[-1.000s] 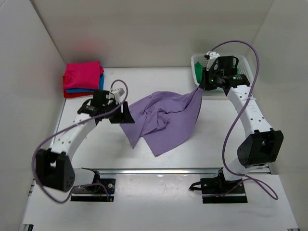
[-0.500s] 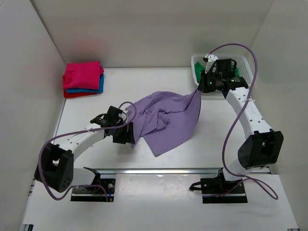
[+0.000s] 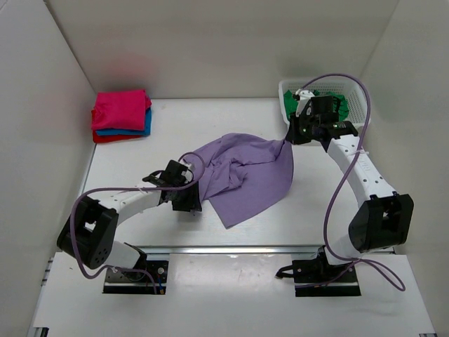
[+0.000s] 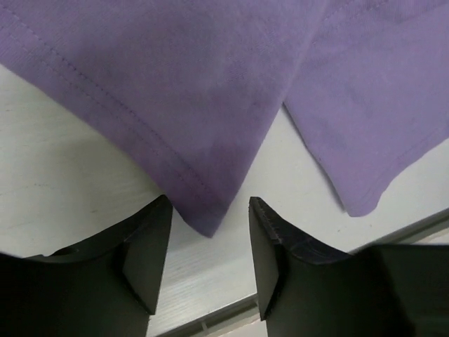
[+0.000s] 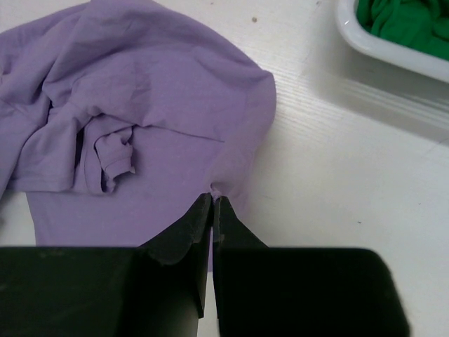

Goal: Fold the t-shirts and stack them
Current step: Flatten out the tshirt

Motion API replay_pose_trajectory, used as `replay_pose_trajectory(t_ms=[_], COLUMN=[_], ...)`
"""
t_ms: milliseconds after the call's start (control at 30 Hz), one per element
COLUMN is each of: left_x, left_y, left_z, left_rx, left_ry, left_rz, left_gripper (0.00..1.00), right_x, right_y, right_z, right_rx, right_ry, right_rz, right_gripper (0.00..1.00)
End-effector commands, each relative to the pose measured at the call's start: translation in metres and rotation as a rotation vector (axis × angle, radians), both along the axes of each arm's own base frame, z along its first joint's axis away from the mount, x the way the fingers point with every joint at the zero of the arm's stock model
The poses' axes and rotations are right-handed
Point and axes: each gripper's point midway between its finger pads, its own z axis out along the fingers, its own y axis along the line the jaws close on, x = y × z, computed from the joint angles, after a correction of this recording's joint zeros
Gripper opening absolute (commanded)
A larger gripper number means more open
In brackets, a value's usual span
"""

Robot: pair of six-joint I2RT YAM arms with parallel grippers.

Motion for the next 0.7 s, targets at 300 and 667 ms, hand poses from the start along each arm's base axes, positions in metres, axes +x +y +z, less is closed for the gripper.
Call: replay_pose_trajectory(t_ms=[300, 667], left_x=[0.031, 0.078], left_y=[0.008, 0.028], left_z=[0.045, 0.147], left_rx=[-0.051, -0.14], left_ry=[-0.133, -0.346], left_rz=[0.088, 0.2], left_gripper=[0.0, 0.0], right_x=[-0.026, -0.099], right_y=[0.006, 0.076], right_z=[-0.026, -0.048], right_rx=[0.005, -0.005], right_ry=[0.015, 0.037], right_rz=[0.008, 0.155], right_gripper=[0.01, 0.52])
